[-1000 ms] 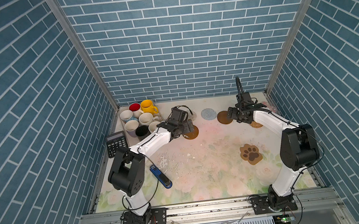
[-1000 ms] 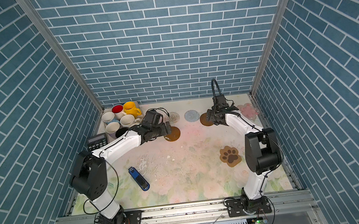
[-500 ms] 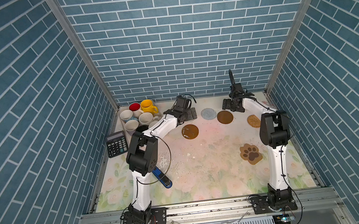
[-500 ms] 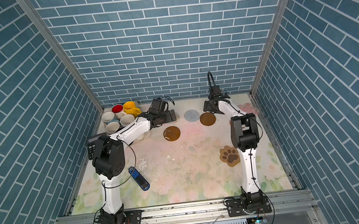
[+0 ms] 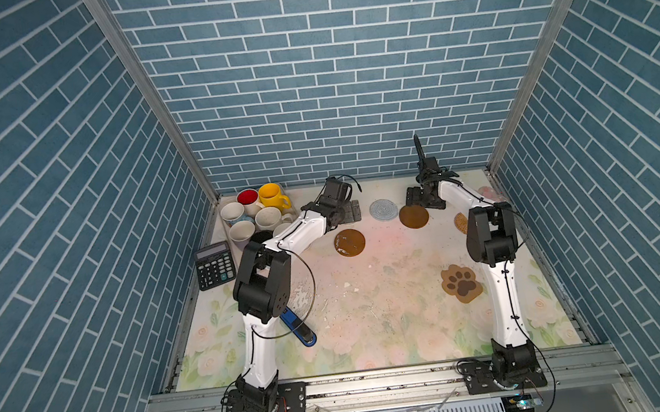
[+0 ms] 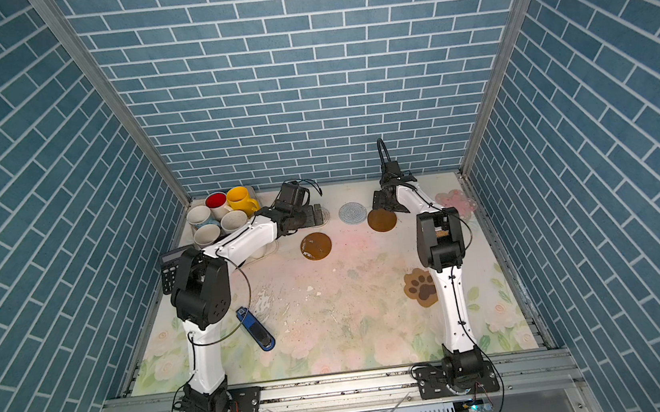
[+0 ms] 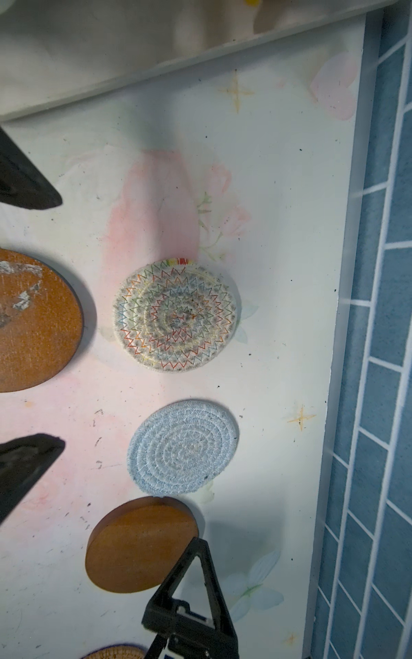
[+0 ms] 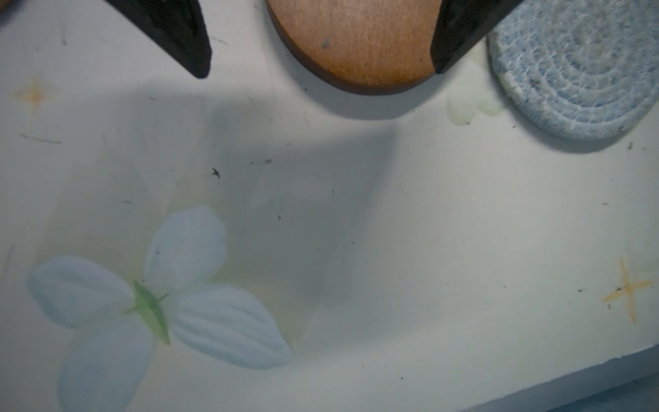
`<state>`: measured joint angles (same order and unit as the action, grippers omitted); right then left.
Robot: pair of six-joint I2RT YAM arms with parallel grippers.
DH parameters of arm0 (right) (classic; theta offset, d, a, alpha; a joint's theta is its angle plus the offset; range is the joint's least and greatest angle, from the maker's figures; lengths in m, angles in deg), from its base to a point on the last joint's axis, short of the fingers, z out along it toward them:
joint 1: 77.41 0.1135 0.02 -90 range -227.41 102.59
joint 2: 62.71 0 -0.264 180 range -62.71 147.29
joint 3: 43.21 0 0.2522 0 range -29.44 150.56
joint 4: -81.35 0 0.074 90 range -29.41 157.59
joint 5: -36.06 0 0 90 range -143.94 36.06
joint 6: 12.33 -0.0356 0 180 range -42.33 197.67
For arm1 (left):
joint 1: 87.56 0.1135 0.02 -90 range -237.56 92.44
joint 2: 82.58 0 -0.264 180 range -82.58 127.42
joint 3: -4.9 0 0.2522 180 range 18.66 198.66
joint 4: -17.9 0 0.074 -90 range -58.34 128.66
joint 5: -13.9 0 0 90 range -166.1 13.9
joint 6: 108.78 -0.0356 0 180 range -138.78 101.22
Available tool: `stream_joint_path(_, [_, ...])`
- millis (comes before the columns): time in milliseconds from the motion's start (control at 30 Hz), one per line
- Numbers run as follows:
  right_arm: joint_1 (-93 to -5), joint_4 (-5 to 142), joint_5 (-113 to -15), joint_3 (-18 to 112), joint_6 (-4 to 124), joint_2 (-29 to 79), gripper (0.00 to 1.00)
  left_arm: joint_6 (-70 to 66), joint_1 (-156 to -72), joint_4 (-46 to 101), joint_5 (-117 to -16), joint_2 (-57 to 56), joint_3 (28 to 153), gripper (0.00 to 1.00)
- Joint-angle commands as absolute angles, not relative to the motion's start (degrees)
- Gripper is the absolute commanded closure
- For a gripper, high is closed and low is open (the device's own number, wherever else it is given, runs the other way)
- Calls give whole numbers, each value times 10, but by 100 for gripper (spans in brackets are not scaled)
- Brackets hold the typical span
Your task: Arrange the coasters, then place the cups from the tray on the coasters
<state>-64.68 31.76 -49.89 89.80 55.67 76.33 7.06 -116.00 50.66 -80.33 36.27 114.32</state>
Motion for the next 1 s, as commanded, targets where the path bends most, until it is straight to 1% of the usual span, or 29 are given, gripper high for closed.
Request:
stream_joint_path(0, [-646, 300, -494, 926, 568, 785, 4, 65, -1157, 513, -804, 361, 1136, 1])
stream_joint_path(300, [-634, 298, -495, 923, 567, 791, 4, 68, -1158, 503, -804, 346, 1113, 1])
stream_joint_path(533, [-620, 301, -493, 900, 566, 773, 4, 68, -1158, 496, -806, 336, 1098, 1])
stream_joint_path(967, [-600, 338, -494, 762, 539, 679, 4, 84, -1161, 472, -807, 295, 1041, 1])
